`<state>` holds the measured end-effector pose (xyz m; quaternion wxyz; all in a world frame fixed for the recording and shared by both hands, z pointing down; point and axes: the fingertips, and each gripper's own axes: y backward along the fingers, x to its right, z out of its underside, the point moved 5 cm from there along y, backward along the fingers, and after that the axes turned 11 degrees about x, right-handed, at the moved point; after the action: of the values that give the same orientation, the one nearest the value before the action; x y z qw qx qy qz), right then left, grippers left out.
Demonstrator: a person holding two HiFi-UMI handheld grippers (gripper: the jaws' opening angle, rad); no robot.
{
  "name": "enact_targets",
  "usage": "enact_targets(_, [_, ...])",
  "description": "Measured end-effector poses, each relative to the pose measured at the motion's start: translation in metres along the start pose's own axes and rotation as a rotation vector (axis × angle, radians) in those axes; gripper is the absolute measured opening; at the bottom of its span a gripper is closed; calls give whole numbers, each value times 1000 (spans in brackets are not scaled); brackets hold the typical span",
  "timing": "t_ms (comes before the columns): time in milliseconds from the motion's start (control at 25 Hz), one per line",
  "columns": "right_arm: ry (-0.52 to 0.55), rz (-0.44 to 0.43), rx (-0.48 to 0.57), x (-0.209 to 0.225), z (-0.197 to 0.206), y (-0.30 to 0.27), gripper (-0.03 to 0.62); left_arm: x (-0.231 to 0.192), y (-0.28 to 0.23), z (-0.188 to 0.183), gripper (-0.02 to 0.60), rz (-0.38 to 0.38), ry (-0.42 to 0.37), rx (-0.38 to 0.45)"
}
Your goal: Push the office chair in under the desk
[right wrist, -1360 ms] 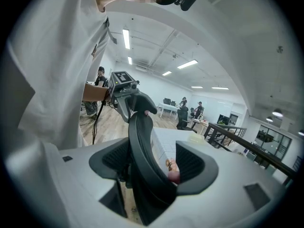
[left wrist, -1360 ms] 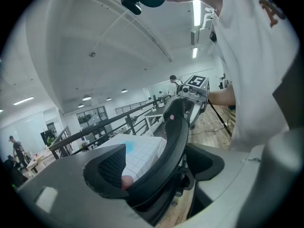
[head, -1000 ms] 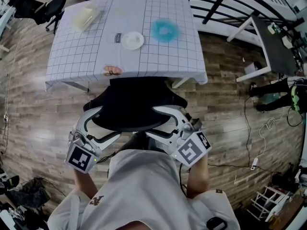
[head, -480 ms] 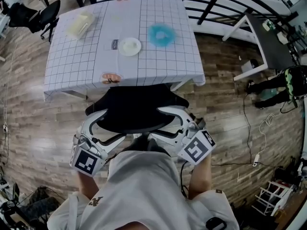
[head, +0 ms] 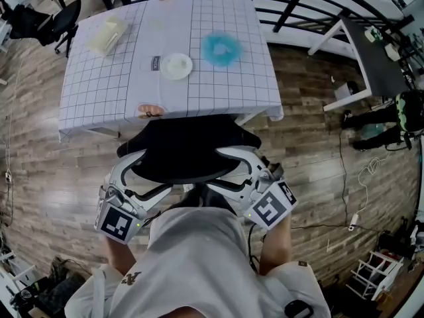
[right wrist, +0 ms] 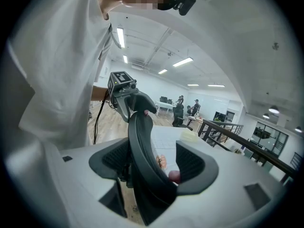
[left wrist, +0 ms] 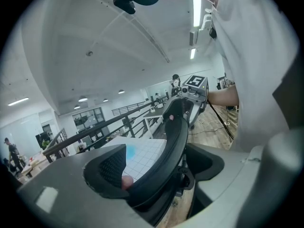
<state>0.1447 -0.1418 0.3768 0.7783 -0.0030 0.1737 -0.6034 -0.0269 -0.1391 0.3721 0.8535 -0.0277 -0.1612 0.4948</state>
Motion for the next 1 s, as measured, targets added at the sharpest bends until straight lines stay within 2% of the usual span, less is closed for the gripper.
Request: enact_targets(1000, [18,-16,23,50,19,17,316,-24,-49,-5,402,-22,11,-5])
